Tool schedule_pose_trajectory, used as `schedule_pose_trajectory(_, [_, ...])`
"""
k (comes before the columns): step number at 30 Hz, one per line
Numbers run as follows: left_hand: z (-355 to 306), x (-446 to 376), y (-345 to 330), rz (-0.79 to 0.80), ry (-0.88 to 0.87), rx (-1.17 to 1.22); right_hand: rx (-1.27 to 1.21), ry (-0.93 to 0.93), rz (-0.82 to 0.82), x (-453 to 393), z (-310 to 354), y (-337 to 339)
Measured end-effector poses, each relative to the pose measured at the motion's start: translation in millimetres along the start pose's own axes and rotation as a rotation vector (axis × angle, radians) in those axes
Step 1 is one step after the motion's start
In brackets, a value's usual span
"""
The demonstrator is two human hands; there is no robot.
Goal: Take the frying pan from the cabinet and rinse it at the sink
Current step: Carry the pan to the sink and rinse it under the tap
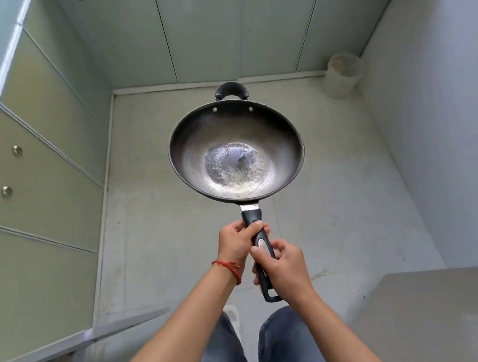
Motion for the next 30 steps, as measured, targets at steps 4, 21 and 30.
schedule_pose_trajectory(4, [-62, -27, -23, 0.020, -0.039, 0.020, -0.013, 0.055, -0.004, -56, 40, 2])
schedule_pose_trajectory(21, [-309, -176, -155, -0.041, -0.199, 0.117, -0.001, 0.232, 0.119, -331, 207, 54])
schedule_pose_trajectory(30, [-451, -288, -181, -0.032, -0.247, 0.129, -0.006, 0.284, 0.131, -497, 282, 32])
Point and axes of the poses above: each hand's wrist, its own x-axis away from the middle knuckle, its own y-axis out of the back of the hand, z = x × y, the point moved 8 cm from there along -x, towards the middle knuckle, and after that the axes turned 11 degrees about y, right-handed, at the moved point
